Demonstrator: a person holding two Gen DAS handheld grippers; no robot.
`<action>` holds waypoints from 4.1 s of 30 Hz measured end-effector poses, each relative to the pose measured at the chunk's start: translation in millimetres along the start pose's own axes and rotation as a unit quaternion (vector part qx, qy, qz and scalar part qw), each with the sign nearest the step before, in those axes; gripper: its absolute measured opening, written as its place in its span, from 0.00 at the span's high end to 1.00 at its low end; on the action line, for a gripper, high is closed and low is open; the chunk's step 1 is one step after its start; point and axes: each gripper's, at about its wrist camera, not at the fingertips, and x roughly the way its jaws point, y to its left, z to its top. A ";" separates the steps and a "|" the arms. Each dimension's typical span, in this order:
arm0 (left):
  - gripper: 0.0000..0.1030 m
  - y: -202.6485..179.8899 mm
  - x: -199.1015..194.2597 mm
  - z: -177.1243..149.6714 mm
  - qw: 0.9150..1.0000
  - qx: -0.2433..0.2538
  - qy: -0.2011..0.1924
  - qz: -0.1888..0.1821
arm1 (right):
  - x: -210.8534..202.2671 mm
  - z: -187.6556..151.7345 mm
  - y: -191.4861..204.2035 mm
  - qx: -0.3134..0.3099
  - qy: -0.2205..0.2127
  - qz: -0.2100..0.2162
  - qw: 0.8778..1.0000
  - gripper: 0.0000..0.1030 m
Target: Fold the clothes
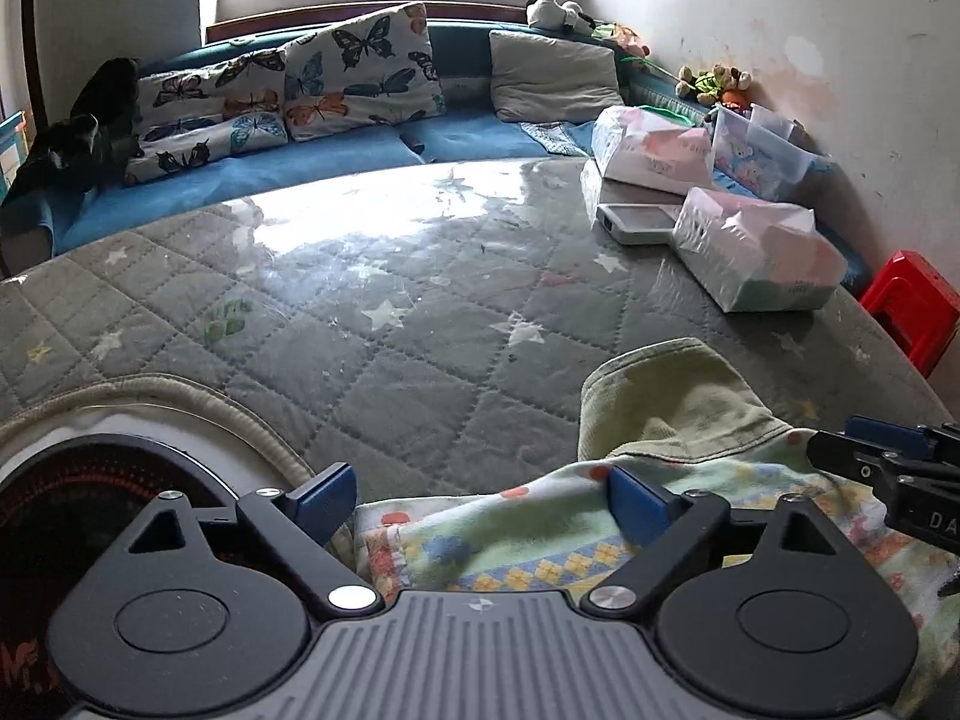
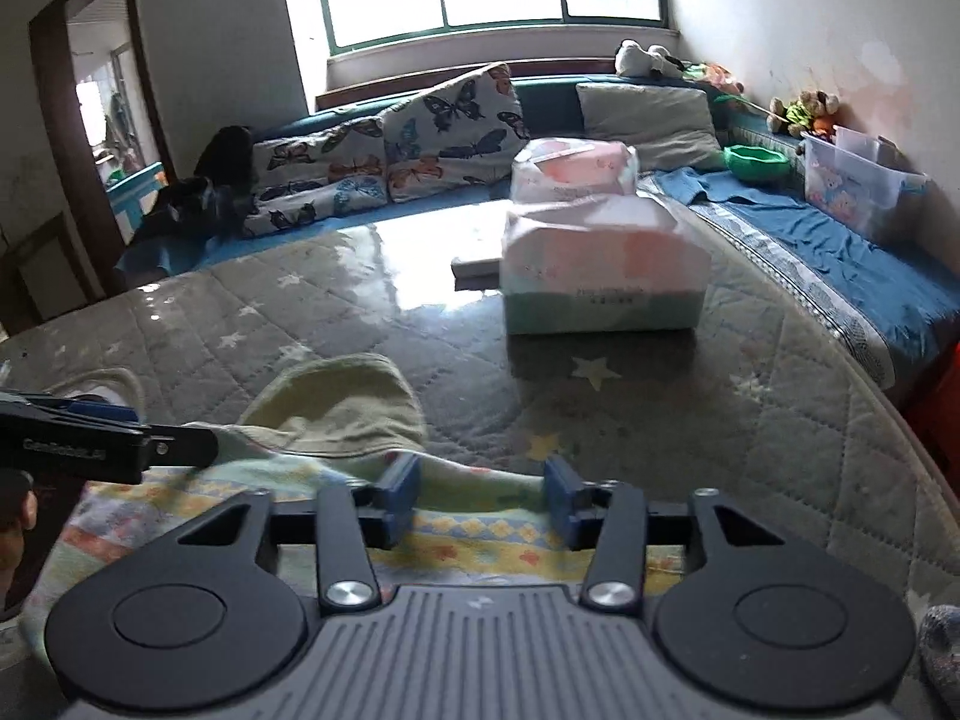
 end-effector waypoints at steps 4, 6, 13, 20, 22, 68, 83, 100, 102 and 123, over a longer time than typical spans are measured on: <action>0.04 -4.6 -20.9 -6.7 1.000 0.018 -0.021 -0.001 | -14.6 -3.6 14.2 -0.021 0.001 0.026 0.999 0.37; 0.04 -7.1 -29.5 -12.8 0.999 0.025 -0.025 -0.002 | -18.4 -10.3 23.2 -0.034 0.008 0.036 0.999 0.33; 0.01 -10.6 -47.5 -39.9 0.999 0.038 -0.020 -0.005 | -32.5 -35.0 43.5 -0.067 0.023 0.042 0.997 0.28; 0.01 -6.6 -59.2 -62.6 0.999 0.032 -0.018 -0.006 | -55.0 -56.4 46.8 -0.081 0.022 0.036 0.996 0.19; 0.00 -5.3 -62.4 -69.0 0.999 0.029 -0.018 -0.007 | -61.1 -63.6 45.1 -0.084 0.020 0.033 0.996 0.19; 0.00 32.9 -108.7 -124.3 0.998 -0.060 0.001 0.013 | -82.8 -93.6 57.5 -0.061 0.017 -0.013 0.998 0.00; 0.00 18.4 -124.1 -137.5 0.999 -0.044 -0.006 -0.007 | -101.0 -109.2 58.7 -0.040 0.029 -0.016 0.999 0.00; 0.00 4.6 -131.0 -147.7 0.999 -0.034 0.000 -0.021 | -108.3 -123.7 62.0 -0.044 0.024 -0.038 0.998 0.00; 0.00 2.8 -130.8 -148.4 0.999 -0.032 0.004 -0.019 | -108.2 -123.3 62.3 -0.045 0.024 -0.038 0.998 0.00; 0.00 -21.1 -139.6 -149.7 0.999 0.026 0.005 -0.029 | -116.3 -126.7 65.9 -0.046 0.032 -0.038 0.998 0.00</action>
